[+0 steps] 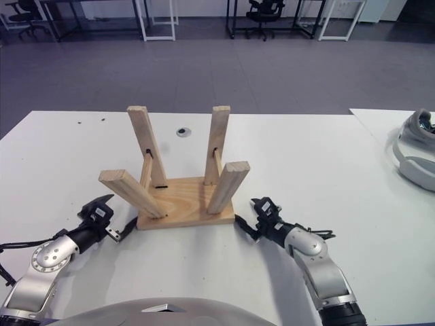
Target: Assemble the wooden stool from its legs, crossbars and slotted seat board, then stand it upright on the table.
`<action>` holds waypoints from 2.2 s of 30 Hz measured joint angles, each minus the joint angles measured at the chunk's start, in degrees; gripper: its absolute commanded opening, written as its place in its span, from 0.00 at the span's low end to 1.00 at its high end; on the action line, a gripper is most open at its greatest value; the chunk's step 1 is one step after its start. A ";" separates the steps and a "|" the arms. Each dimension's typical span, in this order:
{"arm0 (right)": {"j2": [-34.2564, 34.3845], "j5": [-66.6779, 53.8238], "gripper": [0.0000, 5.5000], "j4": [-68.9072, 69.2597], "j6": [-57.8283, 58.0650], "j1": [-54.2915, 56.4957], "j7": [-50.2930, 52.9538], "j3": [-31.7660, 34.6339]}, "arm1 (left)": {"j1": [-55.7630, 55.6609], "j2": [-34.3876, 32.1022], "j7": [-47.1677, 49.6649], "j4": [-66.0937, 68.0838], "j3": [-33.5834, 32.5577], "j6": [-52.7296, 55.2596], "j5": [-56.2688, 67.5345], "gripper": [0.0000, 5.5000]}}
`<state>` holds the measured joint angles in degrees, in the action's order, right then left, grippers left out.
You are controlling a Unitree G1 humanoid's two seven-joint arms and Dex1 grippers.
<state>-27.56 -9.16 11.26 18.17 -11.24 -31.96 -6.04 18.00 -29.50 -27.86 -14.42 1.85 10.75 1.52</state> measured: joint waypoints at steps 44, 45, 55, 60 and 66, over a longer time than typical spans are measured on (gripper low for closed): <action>-25.26 -17.64 0.29 12.97 12.13 12.85 -32.66 -0.82 | -12.99 -23.60 -38.64 -9.73 -0.91 12.06 24.68 0.48; -25.26 -17.60 0.28 13.11 11.86 12.85 -33.26 -1.06 | -13.22 -23.52 -38.76 -8.90 -0.26 11.06 24.11 0.45; -24.68 -21.59 0.28 10.16 14.00 18.73 -37.77 0.81 | -19.44 -24.92 -45.04 -5.82 -0.46 10.65 26.23 0.27; -28.52 -43.03 0.27 3.40 35.02 39.07 -42.42 7.71 | -29.59 -31.74 -47.71 -3.78 -9.39 29.49 51.16 0.25; -31.48 -59.32 0.25 -19.85 61.03 62.90 -46.40 -3.44 | -44.24 -34.51 -36.46 12.46 -5.73 50.45 85.20 0.24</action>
<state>-59.05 -68.48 -8.60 79.20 51.66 -78.36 -9.48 -26.24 -64.00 -64.33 -1.95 -3.88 61.19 86.72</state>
